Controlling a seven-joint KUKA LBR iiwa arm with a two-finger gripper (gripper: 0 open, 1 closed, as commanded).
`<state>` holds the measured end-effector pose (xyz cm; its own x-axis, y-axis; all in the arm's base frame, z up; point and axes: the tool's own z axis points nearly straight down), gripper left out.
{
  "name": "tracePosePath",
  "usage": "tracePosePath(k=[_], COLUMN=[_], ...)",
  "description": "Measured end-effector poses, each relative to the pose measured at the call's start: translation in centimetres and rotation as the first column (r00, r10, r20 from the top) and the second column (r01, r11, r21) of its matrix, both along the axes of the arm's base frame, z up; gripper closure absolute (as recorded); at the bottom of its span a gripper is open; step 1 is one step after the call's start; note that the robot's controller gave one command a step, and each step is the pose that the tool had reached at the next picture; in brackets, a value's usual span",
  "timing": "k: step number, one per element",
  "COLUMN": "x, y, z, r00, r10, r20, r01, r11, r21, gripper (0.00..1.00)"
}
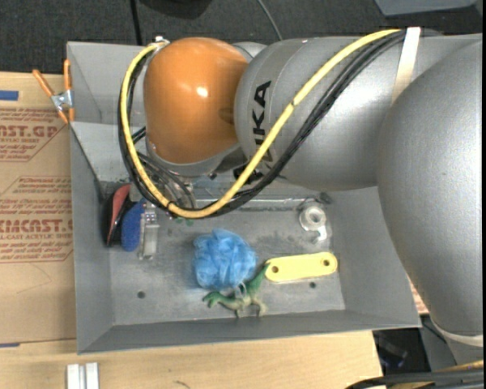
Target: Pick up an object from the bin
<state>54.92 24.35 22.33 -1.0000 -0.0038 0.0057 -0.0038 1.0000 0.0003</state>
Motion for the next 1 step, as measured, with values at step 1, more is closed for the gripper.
tracePosePath(k=[1], x=[0.13], y=[-0.13], z=[0.49], r00=[1.0], r10=[-0.002], r20=[0.007], r01=[0.002], r11=[1.0], r21=[0.002], gripper=[0.0])
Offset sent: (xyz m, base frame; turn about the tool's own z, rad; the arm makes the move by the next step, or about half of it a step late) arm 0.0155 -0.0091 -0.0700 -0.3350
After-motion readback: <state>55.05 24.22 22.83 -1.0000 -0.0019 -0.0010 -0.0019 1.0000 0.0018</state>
